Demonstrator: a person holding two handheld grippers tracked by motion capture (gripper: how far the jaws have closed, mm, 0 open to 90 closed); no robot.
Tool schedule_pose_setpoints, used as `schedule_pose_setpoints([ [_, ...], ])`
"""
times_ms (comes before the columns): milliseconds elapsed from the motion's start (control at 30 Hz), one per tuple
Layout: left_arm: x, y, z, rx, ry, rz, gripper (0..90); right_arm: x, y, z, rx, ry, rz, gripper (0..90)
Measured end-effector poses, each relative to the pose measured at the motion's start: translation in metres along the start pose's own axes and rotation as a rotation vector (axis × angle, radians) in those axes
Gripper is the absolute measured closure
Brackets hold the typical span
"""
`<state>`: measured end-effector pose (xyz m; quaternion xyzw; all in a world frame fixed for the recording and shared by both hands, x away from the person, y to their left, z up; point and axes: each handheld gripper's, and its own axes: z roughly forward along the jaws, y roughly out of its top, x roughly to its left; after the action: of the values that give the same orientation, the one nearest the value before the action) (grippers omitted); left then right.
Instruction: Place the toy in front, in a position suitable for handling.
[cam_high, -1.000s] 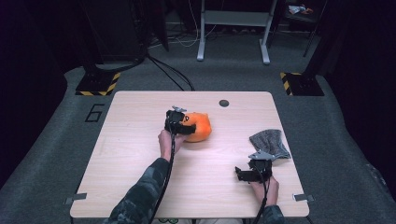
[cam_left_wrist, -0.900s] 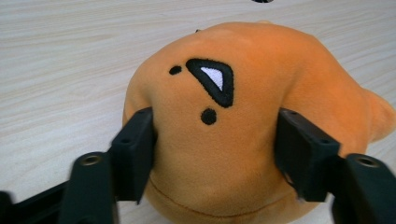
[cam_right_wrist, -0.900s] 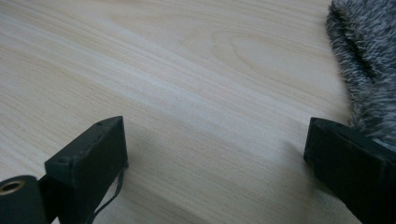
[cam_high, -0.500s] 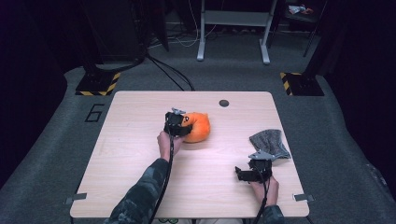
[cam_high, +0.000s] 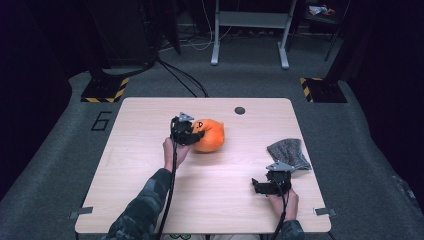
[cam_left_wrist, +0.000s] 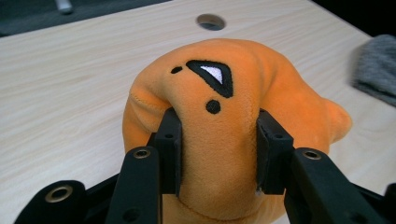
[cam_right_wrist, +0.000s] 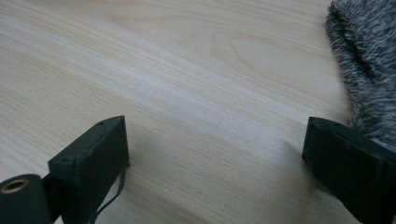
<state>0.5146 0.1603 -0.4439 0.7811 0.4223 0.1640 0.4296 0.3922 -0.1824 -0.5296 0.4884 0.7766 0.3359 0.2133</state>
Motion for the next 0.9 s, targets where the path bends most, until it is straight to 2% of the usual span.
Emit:
schedule_pose_setpoints([
  [100, -0.002, 0.002, -0.006, -0.009, -0.02, 0.018, 60.1, 0.0, 0.0, 0.0, -0.001, -0.001, 0.001, 6.3],
  [133, -0.002, 0.002, -0.009, -0.009, -0.033, 0.041, 60.1, 0.0, 0.0, 0.0, 0.0, 0.0, 0.0, 6.3],
  [167, -0.003, 0.003, -0.013, -0.022, -0.064, 0.047, 60.0, 0.0, 0.0, 0.0, 0.0, 0.0, 0.0, 6.3],
  [267, -0.006, 0.004, -0.02, -0.021, -0.102, 0.079, 59.8, 0.0, 0.0, 0.0, 0.0, 0.0, 0.0, 6.3],
  [300, -0.006, 0.004, -0.02, -0.021, -0.102, 0.079, 59.7, 0.0, 0.0, 0.0, -0.001, -0.001, 0.0, 6.3],
  [333, -0.008, 0.005, -0.022, -0.015, -0.125, 0.096, 59.6, 0.0, 0.0, 0.0, -0.001, 0.0, 0.0, 6.3],
  [367, -0.008, 0.005, -0.022, -0.015, -0.125, 0.096, 59.5, 0.0, 0.0, 0.0, 0.0, -0.001, 0.0, 6.3],
  [433, -0.013, 0.004, -0.024, -0.003, -0.163, 0.135, 59.3, 0.0, 0.0, 0.0, 0.0, -0.001, 0.0, 6.3],
  [467, -0.014, 0.003, -0.025, 0.008, -0.185, 0.143, 59.2, 0.0, 0.0, 0.0, -0.001, -0.001, 0.0, 6.5],
  [567, -0.018, 0.002, -0.026, 0.016, -0.216, 0.167, 58.9, 0.0, 0.0, 0.0, -0.001, -0.002, 0.002, 6.5],
  [767, -0.023, 0.002, -0.028, 0.024, -0.253, 0.202, 58.8, 0.0, 0.0, 0.0, -0.001, -0.002, 0.001, 6.5],
  [800, -0.025, 0.002, -0.029, 0.023, -0.272, 0.225, 58.7, 0.0, 0.0, 0.0, -0.001, -0.002, 0.001, 6.5],
  [833, -0.027, 0.002, -0.029, 0.029, -0.278, 0.226, 58.6, 0.0, 0.0, 0.0, -0.001, -0.002, 0.001, 6.5],
  [900, -0.028, 0.001, -0.028, 0.04, -0.301, 0.253, 58.3, 0.0, 0.0, 0.0, -0.001, -0.002, 0.001, 6.5],
])
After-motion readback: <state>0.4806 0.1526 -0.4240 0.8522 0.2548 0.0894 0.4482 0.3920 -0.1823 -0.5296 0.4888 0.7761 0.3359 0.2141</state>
